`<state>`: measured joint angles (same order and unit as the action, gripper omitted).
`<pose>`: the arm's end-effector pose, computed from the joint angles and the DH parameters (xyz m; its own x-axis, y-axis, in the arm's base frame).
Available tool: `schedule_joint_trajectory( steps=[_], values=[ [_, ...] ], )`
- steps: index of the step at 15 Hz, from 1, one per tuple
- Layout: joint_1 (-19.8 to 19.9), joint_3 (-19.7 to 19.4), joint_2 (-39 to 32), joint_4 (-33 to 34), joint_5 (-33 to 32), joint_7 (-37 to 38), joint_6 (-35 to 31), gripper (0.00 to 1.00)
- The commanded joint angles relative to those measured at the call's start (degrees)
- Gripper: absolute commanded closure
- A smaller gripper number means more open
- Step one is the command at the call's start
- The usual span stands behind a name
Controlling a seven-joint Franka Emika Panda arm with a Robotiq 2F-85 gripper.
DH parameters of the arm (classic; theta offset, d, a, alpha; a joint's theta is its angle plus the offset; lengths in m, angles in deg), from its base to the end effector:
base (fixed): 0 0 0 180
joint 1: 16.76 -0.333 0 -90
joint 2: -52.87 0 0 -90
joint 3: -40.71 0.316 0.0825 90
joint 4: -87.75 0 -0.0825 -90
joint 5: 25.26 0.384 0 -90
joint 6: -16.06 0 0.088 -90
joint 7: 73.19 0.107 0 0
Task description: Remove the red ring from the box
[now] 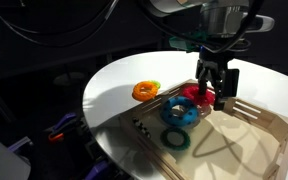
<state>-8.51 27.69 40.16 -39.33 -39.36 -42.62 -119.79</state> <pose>0.5040 -0.1992 0.2737 0.7549 -0.6551 0.0310 -0.6443 -0.7321 0.2212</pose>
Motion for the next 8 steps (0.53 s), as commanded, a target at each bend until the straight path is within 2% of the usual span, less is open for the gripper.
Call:
schedule_joint_trajectory(
  steps=[1,2,3,4,5,6,8],
  values=[
    [-0.9,-0.9,-0.2,-0.4,-0.5,0.7,0.6,0.00],
    [-1.0,-0.9,-0.3,-0.5,-0.6,0.9,0.5,0.00],
    [-1.1,-1.0,-0.5,-0.5,-0.7,1.2,0.4,0.23],
    [-1.4,-0.8,-1.7,0.3,-0.6,1.8,0.1,0.26],
    [-1.8,-0.4,-3.8,1.8,-0.2,2.4,-0.3,0.34],
    [-1.4,-0.7,-1.1,-0.3,0.4,1.4,0.3,0.42],
    [-1.7,-1.0,-1.2,0.0,0.4,1.6,0.4,0.60]
  ],
)
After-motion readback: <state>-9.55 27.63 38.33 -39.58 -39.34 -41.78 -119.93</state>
